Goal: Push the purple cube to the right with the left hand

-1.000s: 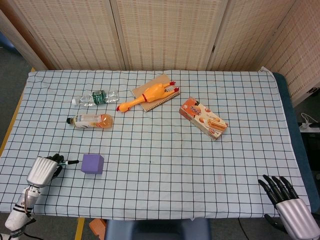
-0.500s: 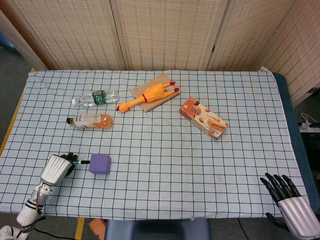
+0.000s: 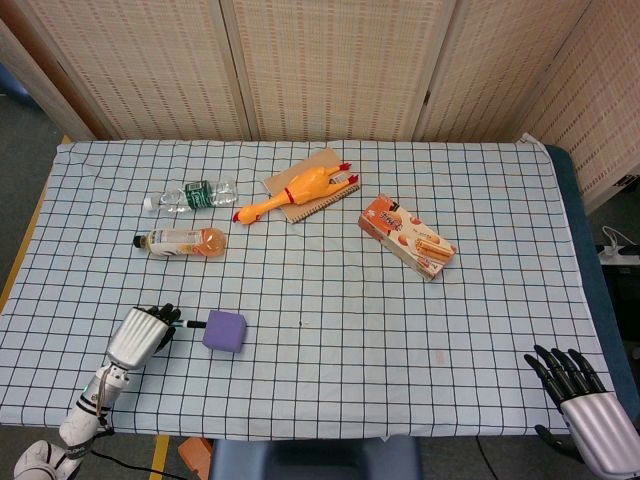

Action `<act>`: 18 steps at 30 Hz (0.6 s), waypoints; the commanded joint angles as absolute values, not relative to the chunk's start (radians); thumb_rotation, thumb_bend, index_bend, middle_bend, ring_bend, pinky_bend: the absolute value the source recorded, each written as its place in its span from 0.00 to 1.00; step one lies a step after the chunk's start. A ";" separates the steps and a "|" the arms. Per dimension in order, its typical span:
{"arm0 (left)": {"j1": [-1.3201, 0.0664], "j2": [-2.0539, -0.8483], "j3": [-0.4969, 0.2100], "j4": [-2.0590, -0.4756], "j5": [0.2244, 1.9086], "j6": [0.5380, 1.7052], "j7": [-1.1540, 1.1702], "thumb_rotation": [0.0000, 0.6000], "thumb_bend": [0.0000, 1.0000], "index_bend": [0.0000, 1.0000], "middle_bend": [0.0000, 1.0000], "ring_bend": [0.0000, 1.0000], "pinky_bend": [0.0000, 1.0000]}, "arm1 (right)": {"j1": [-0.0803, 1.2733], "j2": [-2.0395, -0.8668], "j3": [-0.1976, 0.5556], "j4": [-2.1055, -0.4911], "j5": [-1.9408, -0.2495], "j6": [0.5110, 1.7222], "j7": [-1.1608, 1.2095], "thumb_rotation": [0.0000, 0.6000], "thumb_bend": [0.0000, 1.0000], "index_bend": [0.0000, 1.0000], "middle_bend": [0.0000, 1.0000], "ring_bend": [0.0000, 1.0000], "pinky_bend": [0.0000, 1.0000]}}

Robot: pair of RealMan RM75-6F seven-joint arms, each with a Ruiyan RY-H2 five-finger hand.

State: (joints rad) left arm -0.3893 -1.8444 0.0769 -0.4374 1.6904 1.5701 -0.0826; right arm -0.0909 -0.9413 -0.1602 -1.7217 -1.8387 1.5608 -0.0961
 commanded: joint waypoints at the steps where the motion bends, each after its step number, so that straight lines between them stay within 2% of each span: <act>1: -0.400 -1.837 0.082 -0.476 1.700 1.568 -0.050 1.00 0.60 0.79 0.81 0.77 0.98 | -0.091 -0.940 -0.161 -1.720 -1.840 1.562 -0.092 1.00 0.10 0.00 0.00 0.00 0.00; 18: -0.429 -1.800 0.091 -0.680 1.733 1.551 0.125 1.00 0.59 0.79 0.81 0.77 0.98 | -0.096 -0.920 -0.171 -1.703 -1.869 1.602 -0.037 1.00 0.10 0.00 0.00 0.00 0.00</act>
